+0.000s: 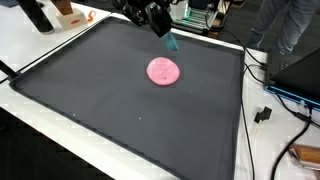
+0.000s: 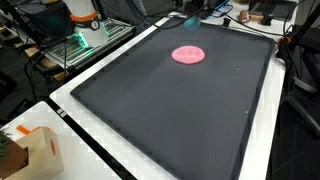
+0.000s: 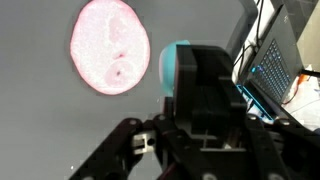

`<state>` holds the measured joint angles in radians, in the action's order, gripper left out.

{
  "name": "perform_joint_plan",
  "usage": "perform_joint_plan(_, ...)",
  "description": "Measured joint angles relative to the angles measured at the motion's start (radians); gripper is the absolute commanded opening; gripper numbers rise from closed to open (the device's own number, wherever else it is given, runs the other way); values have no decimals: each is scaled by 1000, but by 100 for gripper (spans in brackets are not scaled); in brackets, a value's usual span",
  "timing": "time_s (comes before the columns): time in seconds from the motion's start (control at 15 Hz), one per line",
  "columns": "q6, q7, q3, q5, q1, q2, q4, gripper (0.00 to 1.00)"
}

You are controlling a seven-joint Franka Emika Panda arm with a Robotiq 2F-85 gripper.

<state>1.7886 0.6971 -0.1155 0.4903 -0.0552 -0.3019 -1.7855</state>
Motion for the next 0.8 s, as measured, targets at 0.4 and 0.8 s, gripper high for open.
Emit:
perform_joint_plan(0.4, 106, -194, -2, -172, 78, 71, -22, 25)
perform_joint_plan(0.8, 233, -368, -10, -323, 145, 137, -80, 25)
